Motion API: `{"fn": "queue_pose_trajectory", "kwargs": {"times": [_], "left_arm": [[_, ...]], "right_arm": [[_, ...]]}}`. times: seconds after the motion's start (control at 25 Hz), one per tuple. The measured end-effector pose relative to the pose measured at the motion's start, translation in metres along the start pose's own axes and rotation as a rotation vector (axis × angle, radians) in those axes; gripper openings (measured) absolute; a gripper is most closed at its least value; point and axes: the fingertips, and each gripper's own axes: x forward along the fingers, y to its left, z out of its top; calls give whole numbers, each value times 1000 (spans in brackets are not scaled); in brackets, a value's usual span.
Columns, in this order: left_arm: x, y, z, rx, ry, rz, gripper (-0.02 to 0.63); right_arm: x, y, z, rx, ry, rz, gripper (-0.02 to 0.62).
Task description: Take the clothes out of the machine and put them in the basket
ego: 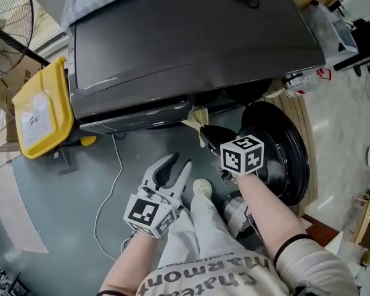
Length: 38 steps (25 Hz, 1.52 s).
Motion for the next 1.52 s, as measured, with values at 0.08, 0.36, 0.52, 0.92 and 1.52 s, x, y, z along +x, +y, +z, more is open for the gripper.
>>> {"fn": "queue_pose_trajectory", "kwargs": {"times": [0.08,0.36,0.52,0.92,1.52], "left_arm": [[-7,-3,9,-3,-5,6,138],[-40,-14,38,24,-9,4,138],[-56,-24,57,50,-4,-11,138],[-88,-56,102,153,-28,-96,127],[-106,-138,134,163,-129,-150,126]], "right_arm": [[-10,12,-1,-8,14,9,35],[-47,61,18,45,-47,66,35],[-79,91,36,30,-95,91,37],[-160,163,84,22,-301,112,37],[-312,211,126,-83,-552,110,37]]}}
